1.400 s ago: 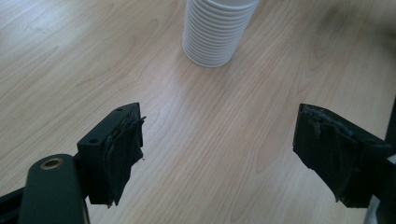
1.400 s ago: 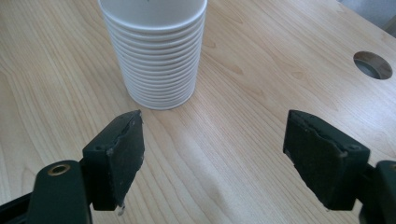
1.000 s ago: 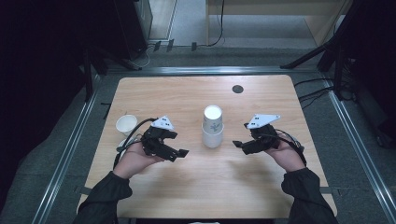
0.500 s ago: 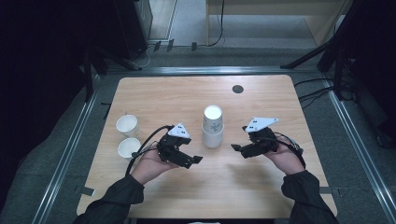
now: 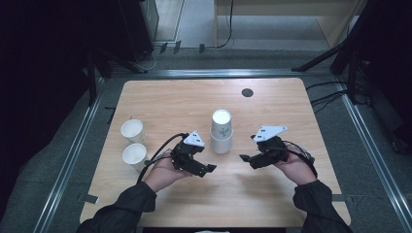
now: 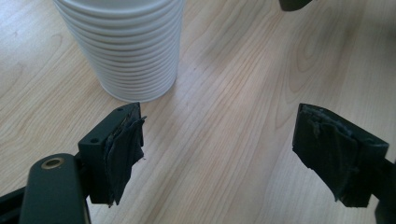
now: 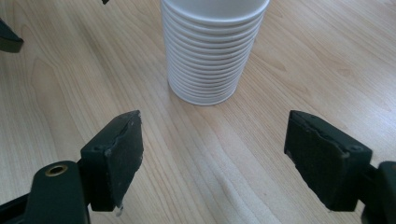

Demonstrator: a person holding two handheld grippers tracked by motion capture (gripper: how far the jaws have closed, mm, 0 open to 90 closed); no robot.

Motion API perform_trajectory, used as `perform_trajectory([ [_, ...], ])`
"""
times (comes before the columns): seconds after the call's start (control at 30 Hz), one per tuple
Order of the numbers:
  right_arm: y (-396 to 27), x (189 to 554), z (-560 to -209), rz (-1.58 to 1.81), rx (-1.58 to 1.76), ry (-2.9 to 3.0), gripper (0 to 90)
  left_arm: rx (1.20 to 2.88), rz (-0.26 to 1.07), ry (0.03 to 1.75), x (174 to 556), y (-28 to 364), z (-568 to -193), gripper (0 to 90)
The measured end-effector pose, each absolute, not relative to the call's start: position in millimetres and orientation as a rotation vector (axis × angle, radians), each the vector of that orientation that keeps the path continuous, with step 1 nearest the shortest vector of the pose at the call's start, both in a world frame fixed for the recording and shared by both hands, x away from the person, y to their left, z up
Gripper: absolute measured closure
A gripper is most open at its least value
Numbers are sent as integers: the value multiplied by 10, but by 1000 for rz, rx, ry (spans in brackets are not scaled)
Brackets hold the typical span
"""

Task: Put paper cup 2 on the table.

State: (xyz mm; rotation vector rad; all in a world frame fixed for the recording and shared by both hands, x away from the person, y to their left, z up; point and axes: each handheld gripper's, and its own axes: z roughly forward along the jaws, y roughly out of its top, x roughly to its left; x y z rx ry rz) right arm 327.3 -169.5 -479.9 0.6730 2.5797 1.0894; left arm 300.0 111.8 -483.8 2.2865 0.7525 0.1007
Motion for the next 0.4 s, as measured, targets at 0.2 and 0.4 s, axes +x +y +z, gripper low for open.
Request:
perform_trajectory([
  [0.2, -1694, 3269, -4801, 1088, 669, 2586, 201, 2322, 113, 759, 3011, 1115, -4891, 163],
  [0.4, -1677, 3266, -4812, 1080, 663, 2597, 201, 2348, 130, 770, 3025, 1124, -4935, 163],
])
